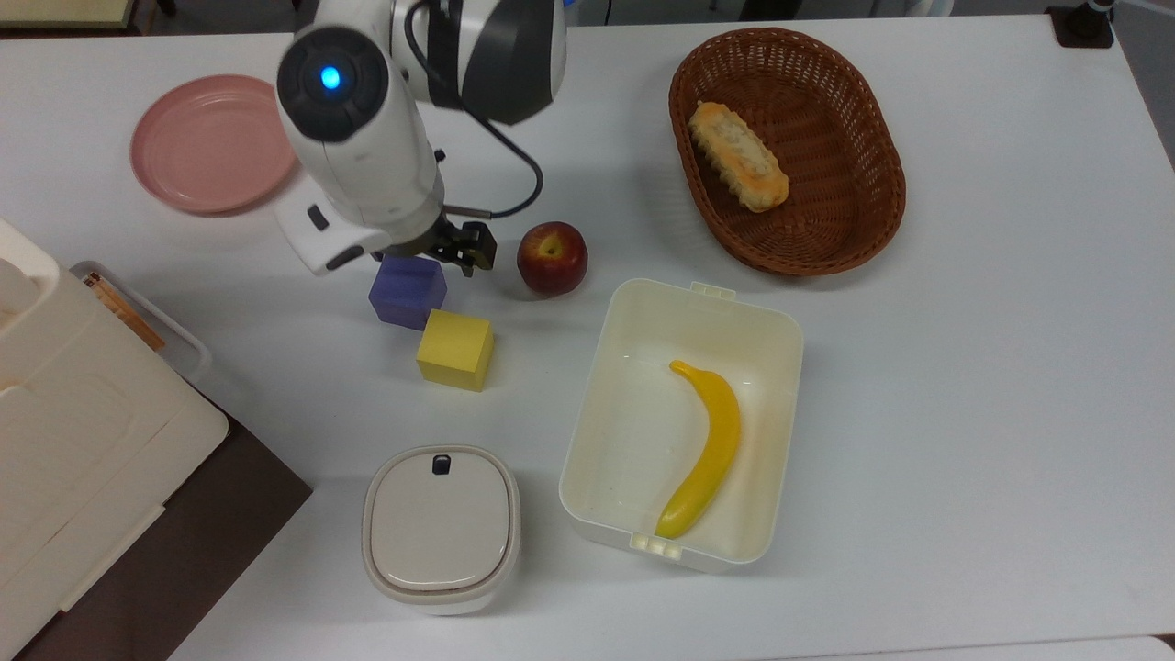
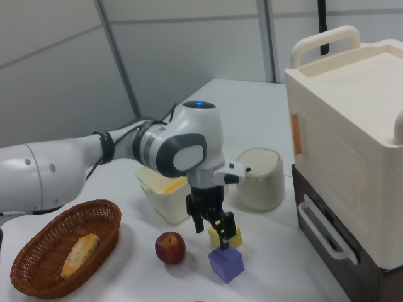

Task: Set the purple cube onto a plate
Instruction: 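Move the gripper down over the purple cube beside the yellow cube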

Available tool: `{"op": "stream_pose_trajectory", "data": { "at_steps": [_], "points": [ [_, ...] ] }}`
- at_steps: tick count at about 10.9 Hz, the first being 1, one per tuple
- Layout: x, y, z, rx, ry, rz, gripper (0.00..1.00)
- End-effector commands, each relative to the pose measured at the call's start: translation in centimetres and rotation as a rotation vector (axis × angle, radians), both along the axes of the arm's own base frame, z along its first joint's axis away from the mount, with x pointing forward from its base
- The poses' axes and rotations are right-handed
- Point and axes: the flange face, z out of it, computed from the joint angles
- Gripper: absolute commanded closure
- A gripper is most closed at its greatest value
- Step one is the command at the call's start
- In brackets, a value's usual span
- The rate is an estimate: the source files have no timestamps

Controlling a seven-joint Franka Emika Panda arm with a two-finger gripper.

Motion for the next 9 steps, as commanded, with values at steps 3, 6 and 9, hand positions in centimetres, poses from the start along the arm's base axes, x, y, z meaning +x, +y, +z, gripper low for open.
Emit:
{"op": "stream_pose_trajectory", "data": {
  "at_steps": [3, 6, 9],
  "points": [
    [0.0, -0.8, -4.2, -0.03, 0.048, -0.011, 0.0],
    [0.4, -1.2, -5.9, -0.067, 0.017, -0.008, 0.0],
    [0.3, -2.0, -5.8, -0.073, 0.017, -0.014, 0.1]
  ]
}}
